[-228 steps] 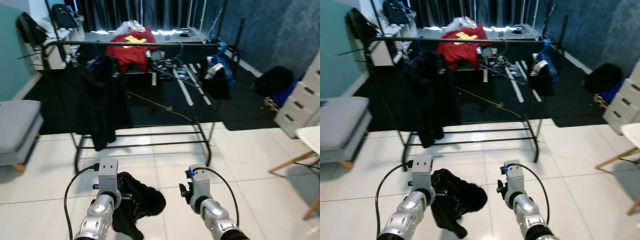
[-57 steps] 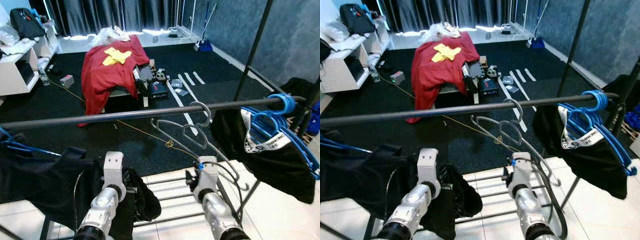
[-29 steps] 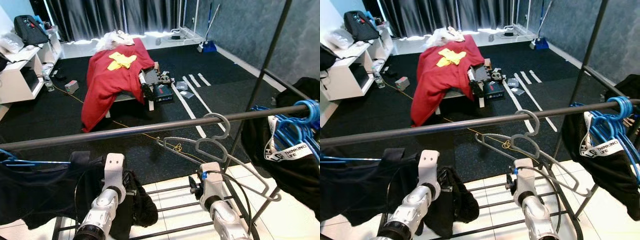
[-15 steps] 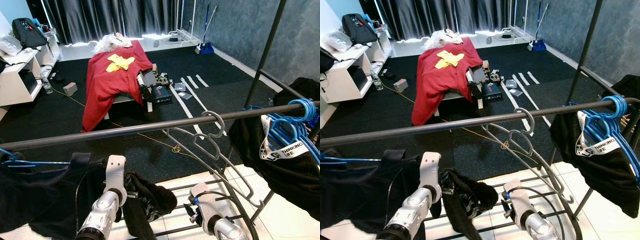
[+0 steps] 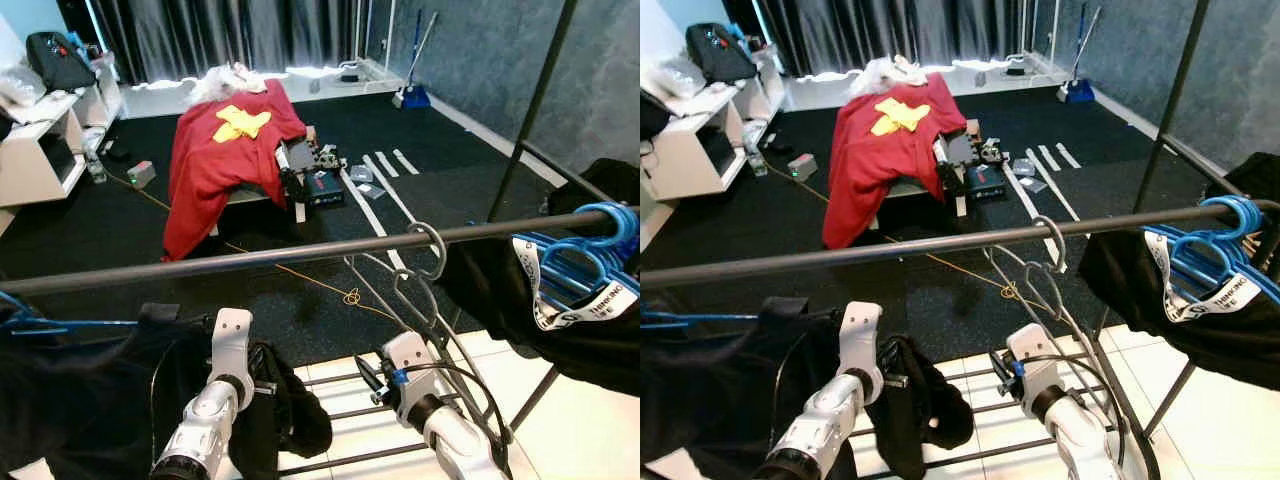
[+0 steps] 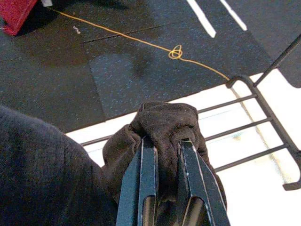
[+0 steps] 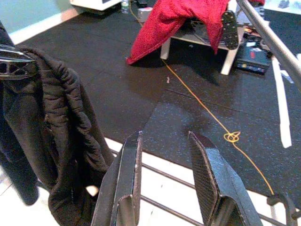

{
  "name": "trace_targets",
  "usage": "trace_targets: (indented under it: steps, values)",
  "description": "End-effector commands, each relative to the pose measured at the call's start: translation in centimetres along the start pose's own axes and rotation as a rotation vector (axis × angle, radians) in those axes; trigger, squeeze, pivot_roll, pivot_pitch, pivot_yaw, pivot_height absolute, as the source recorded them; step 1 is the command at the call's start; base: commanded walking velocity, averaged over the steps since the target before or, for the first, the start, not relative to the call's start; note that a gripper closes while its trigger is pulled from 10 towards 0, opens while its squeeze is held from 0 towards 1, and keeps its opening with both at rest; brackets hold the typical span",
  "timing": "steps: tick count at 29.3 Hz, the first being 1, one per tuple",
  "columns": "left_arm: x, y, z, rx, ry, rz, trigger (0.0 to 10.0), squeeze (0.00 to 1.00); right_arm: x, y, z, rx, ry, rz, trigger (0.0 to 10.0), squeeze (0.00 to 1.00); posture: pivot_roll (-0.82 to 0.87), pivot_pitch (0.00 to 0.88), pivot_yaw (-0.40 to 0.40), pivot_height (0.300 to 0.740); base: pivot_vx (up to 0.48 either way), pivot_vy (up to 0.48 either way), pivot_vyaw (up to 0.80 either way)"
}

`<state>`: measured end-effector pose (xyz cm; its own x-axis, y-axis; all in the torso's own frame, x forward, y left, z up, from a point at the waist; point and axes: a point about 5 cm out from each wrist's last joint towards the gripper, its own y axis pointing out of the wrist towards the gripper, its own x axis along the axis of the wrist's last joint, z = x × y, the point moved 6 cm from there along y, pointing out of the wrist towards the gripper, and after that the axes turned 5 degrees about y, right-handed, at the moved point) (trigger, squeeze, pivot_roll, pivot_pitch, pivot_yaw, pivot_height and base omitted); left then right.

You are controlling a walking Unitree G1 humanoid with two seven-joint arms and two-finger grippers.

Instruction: Hang hanger

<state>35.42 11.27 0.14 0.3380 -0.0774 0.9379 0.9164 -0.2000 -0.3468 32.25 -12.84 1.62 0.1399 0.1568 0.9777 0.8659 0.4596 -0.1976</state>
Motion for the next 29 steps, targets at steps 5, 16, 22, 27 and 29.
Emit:
trace_targets:
  steps: [5, 16, 22, 27, 29]
  values:
    - [0.8, 0.1, 0.7, 0.024, 0.026, -0.019, 10.0, 0.00, -0.5, 0.0, 0.8, 0.076, -0.004, 0.044, 10.0, 0.00, -0.05, 0.004, 0.052, 0.740, 0.000, 0.000, 0.00]
    - [0.8, 0.1, 1.3, 0.046, 0.016, -0.014, 10.0, 0.00, 1.4, 1.2, -0.2, 0.073, 0.047, 0.044, 10.0, 0.00, -0.05, 0.015, 0.060, 0.740, 0.000, 0.000, 0.00]
    - [0.8, -0.1, 1.3, 0.038, 0.023, -0.022, 10.0, 0.00, 2.5, 1.7, 1.9, 0.235, 0.015, 0.062, 10.0, 0.00, -0.04, 0.022, 0.061, 0.740, 0.000, 0.000, 0.00]
    - [0.7, -0.3, 1.1, 0.024, 0.031, -0.024, 10.0, 0.00, 6.2, 1.7, 4.7, 0.422, 0.016, -0.044, 10.0, 0.00, -0.05, 0.019, 0.067, 0.740, 0.000, 0.000, 0.00]
    - [0.8, -0.2, 0.9, 0.016, 0.030, -0.029, 10.0, 0.00, 10.3, 0.9, 6.8, 0.574, 0.045, -0.162, 10.0, 0.00, -0.05, 0.023, 0.073, 0.740, 0.000, 0.000, 0.00]
